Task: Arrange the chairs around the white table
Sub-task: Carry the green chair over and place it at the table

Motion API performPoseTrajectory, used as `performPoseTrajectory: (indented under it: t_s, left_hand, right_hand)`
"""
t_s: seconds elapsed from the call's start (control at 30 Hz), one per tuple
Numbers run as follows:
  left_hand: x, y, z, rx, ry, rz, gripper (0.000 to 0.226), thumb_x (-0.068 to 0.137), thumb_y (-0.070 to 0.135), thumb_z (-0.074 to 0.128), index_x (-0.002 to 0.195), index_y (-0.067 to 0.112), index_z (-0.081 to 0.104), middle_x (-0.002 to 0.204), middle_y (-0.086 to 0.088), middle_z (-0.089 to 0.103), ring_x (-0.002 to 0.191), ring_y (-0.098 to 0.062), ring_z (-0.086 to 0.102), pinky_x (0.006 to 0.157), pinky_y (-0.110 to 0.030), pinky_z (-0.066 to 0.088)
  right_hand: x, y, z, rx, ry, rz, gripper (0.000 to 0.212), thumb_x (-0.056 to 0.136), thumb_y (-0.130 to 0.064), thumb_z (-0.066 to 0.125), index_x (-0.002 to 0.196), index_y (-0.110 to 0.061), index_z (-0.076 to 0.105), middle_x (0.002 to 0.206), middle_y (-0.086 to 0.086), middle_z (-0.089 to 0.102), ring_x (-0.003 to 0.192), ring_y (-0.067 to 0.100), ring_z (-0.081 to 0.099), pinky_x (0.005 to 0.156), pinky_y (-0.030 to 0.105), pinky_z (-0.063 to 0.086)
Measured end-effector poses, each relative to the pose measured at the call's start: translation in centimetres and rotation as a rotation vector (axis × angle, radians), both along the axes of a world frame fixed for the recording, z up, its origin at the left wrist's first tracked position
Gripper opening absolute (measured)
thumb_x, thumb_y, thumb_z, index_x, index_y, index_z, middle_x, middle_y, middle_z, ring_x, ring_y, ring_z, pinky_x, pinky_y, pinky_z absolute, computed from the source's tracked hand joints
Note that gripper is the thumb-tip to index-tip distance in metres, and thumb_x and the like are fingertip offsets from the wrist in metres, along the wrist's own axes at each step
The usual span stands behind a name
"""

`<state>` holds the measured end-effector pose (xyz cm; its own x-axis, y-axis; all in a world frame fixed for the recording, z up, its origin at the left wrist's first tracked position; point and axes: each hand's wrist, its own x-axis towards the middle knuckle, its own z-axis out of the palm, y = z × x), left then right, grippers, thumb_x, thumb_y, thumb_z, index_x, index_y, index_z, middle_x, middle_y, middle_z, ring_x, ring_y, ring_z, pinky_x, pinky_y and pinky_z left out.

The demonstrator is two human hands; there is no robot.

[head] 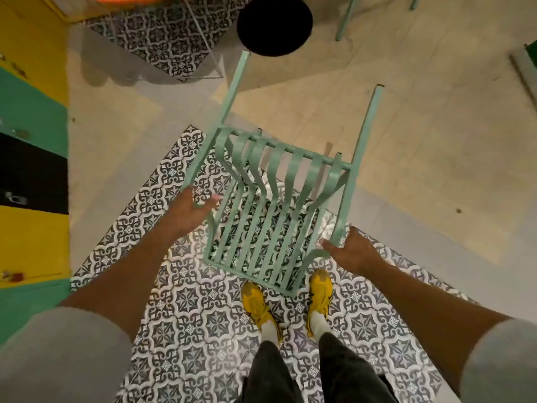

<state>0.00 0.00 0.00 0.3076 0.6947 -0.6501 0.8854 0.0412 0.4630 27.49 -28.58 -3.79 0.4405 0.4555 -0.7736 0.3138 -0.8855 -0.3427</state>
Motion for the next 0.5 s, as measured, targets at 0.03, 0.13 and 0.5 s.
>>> performPoseTrajectory:
  t_s: [0.03, 0.13, 0.5]
  left_hand:
    - [-0.1, 1.1, -1.3, 0.028, -0.017, 0.002, 0.093, 0.099, 0.070, 0.059, 0.168, 0.021, 0.023, 0.166, -0.018, 0.042, 0.140, -0.039, 0.054, 0.108, -0.051, 0.051]
    - [-0.9, 4.9, -5.4, 0.088, -0.017, 0.044, 0.085, 0.100, 0.063, 0.063, 0.162, 0.013, 0.032, 0.146, -0.007, 0.054, 0.100, -0.018, 0.062, 0.067, -0.026, 0.047]
    - [-2.0, 9.7, -18.1, 0.146, -0.068, 0.237, 0.068, 0.103, 0.058, 0.063, 0.147, 0.010, 0.046, 0.114, -0.006, 0.060, 0.098, -0.023, 0.064, 0.070, -0.034, 0.052]
  right_hand:
    - [0.2, 0.7, -1.4, -0.009, -0.010, -0.046, 0.084, 0.099, -0.065, 0.067, 0.149, -0.002, 0.042, 0.136, 0.022, 0.067, 0.112, 0.039, 0.072, 0.096, 0.048, 0.062]
    - [0.6, 3.3, -4.7, -0.078, -0.070, -0.185, 0.072, 0.100, -0.058, 0.069, 0.137, -0.001, 0.044, 0.126, 0.019, 0.066, 0.089, 0.027, 0.066, 0.065, 0.032, 0.052]
    - [-1.7, 3.3, -14.0, 0.054, -0.014, -0.936, 0.042, 0.105, -0.044, 0.068, 0.121, -0.004, 0.070, 0.100, 0.007, 0.081, 0.094, 0.026, 0.077, 0.081, 0.041, 0.064]
